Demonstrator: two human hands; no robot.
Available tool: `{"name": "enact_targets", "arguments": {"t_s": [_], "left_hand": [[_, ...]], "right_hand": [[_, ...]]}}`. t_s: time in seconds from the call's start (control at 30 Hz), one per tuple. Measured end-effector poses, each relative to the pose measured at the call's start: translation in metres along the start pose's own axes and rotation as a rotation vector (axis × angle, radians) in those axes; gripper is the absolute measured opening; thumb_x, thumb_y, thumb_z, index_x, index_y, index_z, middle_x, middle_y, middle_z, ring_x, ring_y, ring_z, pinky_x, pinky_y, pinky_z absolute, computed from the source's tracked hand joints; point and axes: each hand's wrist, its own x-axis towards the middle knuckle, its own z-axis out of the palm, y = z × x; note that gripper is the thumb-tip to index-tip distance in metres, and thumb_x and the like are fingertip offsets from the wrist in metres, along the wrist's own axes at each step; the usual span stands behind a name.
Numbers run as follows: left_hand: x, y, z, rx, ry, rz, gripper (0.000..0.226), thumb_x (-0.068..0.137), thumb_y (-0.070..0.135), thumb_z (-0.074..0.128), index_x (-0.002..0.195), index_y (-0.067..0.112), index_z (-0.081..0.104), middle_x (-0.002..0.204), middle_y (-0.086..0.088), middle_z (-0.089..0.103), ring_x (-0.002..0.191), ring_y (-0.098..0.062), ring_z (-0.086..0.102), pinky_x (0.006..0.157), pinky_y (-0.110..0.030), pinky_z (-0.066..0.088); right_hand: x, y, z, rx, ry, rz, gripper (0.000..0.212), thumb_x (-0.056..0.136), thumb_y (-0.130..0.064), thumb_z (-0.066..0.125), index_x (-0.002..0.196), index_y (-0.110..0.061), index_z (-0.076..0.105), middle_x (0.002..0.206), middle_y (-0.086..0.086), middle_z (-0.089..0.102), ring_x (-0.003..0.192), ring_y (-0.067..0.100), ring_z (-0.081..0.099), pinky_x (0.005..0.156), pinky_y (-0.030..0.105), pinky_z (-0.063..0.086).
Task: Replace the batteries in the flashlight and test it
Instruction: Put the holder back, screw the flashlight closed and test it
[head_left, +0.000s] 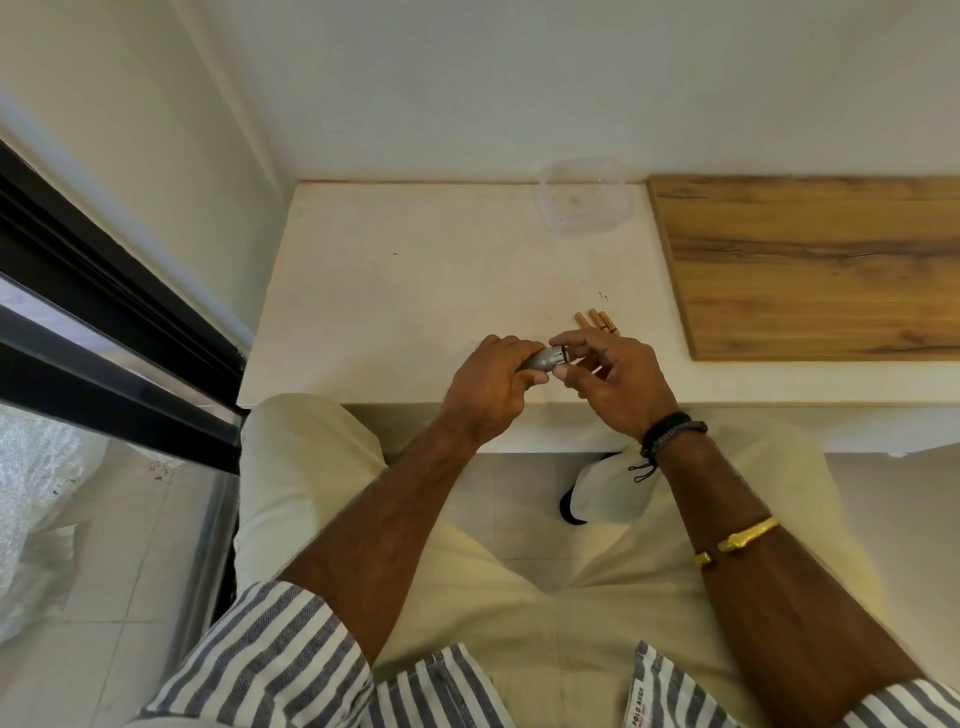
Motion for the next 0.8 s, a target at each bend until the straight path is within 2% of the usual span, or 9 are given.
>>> {"name": "enact_targets", "arguments": {"t_s": [0.17,0.3,0.4,0.47,0.53,0.63,0.7,0.77,0.8], "left_hand": [[0.000,0.000,-0.001,-0.001,-0.019,-0.020,0.030,0.098,0.026,0.057,0.125,0.013,0.063,0.108,-0.006,0.068,0.096,-0.020,0.052,0.082,-0.034,0.043],[-0.001,0.002,-0.001,0.001,0.001,-0.010,0.029,0.097,0.028,0.060,0.122,0.014,0.065,0.103,-0.005,0.069,0.092,-0.019,0.052,0.080,-0.036,0.045],[-0.002,0.003,-0.001,0.001,0.017,-0.014,0.030,0.095,0.028,0.062,0.121,0.014,0.066,0.102,-0.005,0.071,0.092,-0.020,0.053,0.080,-0.037,0.046],[-0.002,0.003,-0.002,-0.003,0.050,-0.005,0.030,0.094,0.027,0.063,0.121,0.014,0.067,0.100,-0.005,0.071,0.089,-0.018,0.052,0.078,-0.036,0.046],[-0.001,0.003,-0.005,0.002,0.105,0.022,0.028,0.094,0.028,0.063,0.119,0.015,0.067,0.096,-0.004,0.071,0.085,-0.016,0.050,0.075,-0.032,0.044],[0.000,0.004,-0.005,0.006,0.146,0.070,0.029,0.096,0.030,0.062,0.120,0.016,0.068,0.094,-0.003,0.072,0.082,-0.014,0.050,0.072,-0.027,0.041],[-0.001,0.004,-0.004,-0.013,0.153,0.060,0.032,0.094,0.033,0.064,0.121,0.018,0.068,0.096,-0.001,0.073,0.083,-0.013,0.052,0.073,-0.029,0.045],[-0.002,0.003,-0.004,-0.104,0.162,0.006,0.038,0.090,0.035,0.069,0.124,0.017,0.067,0.105,-0.002,0.074,0.090,-0.015,0.060,0.080,-0.031,0.051],[-0.002,0.004,-0.004,-0.176,0.163,-0.035,0.043,0.089,0.035,0.071,0.126,0.015,0.066,0.113,-0.003,0.073,0.097,-0.016,0.063,0.086,-0.029,0.052]], "right_hand": [[0.000,0.000,0.000,0.001,-0.007,0.016,0.027,0.090,-0.015,0.075,0.116,-0.015,0.071,0.094,0.005,0.073,0.082,0.023,0.069,0.078,0.045,0.061],[0.000,-0.003,0.002,-0.015,-0.005,0.007,0.026,0.090,-0.013,0.075,0.115,-0.012,0.070,0.092,0.005,0.073,0.083,0.022,0.069,0.079,0.040,0.061],[0.000,-0.003,0.005,-0.041,0.020,-0.002,0.025,0.089,-0.013,0.076,0.113,-0.013,0.071,0.094,0.004,0.074,0.083,0.017,0.068,0.081,0.026,0.058],[0.000,-0.004,0.008,-0.041,0.064,-0.016,0.026,0.088,-0.013,0.076,0.114,-0.013,0.071,0.097,0.004,0.075,0.084,0.015,0.068,0.083,0.004,0.047],[0.000,-0.007,0.013,0.009,0.109,-0.017,0.027,0.089,-0.013,0.075,0.115,-0.014,0.071,0.100,0.002,0.074,0.087,0.014,0.069,0.082,-0.004,0.041],[0.001,-0.010,0.018,0.126,0.148,0.051,0.028,0.089,-0.018,0.075,0.117,-0.016,0.070,0.103,-0.001,0.073,0.093,0.013,0.069,0.080,0.007,0.050],[0.001,-0.012,0.023,0.265,0.177,0.149,0.025,0.088,-0.017,0.076,0.113,-0.017,0.071,0.100,-0.001,0.074,0.095,0.019,0.070,0.088,0.026,0.057],[0.000,-0.013,0.029,0.466,0.210,0.247,0.018,0.090,-0.013,0.074,0.107,-0.018,0.071,0.092,-0.012,0.075,0.094,0.009,0.071,0.089,0.042,0.059],[0.000,-0.013,0.031,0.593,0.235,0.289,0.016,0.092,-0.012,0.072,0.108,-0.015,0.071,0.093,-0.018,0.075,0.094,0.002,0.071,0.089,0.044,0.059]]}}
